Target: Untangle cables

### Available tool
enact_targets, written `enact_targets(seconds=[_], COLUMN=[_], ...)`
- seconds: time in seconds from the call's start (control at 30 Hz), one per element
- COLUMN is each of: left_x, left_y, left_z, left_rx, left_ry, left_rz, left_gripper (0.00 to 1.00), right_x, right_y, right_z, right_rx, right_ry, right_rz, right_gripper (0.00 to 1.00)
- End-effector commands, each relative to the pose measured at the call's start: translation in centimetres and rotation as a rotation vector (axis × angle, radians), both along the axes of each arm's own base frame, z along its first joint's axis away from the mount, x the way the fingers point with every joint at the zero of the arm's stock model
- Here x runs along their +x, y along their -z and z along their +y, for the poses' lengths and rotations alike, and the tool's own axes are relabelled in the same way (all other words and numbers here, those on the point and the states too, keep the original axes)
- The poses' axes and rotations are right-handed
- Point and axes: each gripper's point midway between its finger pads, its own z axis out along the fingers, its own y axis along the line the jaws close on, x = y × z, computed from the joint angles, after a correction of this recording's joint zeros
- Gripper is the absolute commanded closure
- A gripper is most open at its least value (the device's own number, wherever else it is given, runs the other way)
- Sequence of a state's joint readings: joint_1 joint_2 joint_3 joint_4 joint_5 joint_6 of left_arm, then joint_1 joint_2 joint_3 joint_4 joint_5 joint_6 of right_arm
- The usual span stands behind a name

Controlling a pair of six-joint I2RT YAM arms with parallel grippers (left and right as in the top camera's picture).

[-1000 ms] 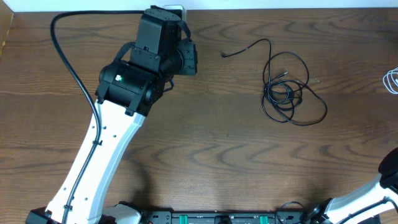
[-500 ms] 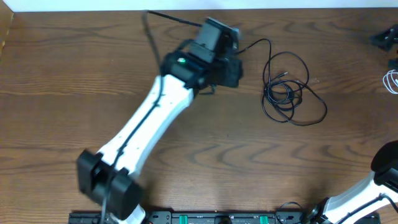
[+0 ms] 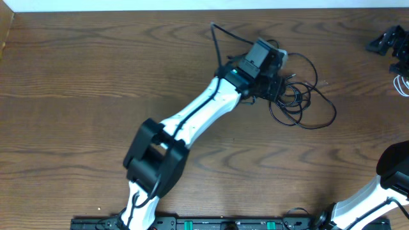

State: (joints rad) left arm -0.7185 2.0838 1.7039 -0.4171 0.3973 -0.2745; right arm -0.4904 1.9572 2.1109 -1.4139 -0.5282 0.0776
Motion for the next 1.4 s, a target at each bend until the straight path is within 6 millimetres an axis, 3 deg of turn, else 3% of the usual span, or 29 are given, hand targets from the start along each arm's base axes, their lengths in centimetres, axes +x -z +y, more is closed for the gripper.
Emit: enact_targets(seconds=[0.0, 0.3, 0.47, 0.63, 0.77, 1.07, 1.13, 1.23, 1.37], left_x=[-0.1, 2.1, 2.8, 3.3, 4.4, 6.5, 6.4, 6.4, 6.6], left_y=[3.1, 9.2, 10.7, 10.7, 10.3, 7.7, 7.9, 8.5, 8.5], left_z=[-1.6, -0.7, -0.7, -1.0, -1.0, -2.7, -2.7, -2.5, -2.2], left_rx=[-0.017, 0.092, 0.105, 0.092, 0.091, -0.043, -0.037, -0.026, -0.011], left_ry=[0.03, -0.059, -0.076, -0.081, -0.111, -0.185, -0.184, -0.187, -0.164], left_rz=[0.029, 0.013, -0.006, -0.028, -0.077, -0.135, -0.131, -0.124, -0.149], left_gripper=[0.57, 0.5, 0.49, 0.46, 0.49, 0.53, 0.64, 0.92, 0.92], right_x=[0.0, 0.0, 0.0, 0.2, 0.4, 0.6, 0.6, 0.6, 0.3], right_y=[0.4, 0.8, 1.4, 1.8, 1.8, 1.8, 1.8, 1.8, 1.9], right_z=[0.6, 1.3, 1.8, 2.8, 3.6, 4.5, 4.6, 4.6, 4.9], right_rx=[-0.02, -0.013, -0.006, -0.002, -0.003, -0.004, -0.003, -0.002, 0.003], right_ry=[-0.053, -0.069, -0.08, -0.103, -0.124, -0.146, -0.147, -0.148, -0.152], right_rz=[0.004, 0.016, 0.029, 0.038, 0.035, 0.035, 0.037, 0.038, 0.049], right_gripper=[0.01, 0.01, 0.01, 0.01, 0.01, 0.01, 0.01, 0.01, 0.01])
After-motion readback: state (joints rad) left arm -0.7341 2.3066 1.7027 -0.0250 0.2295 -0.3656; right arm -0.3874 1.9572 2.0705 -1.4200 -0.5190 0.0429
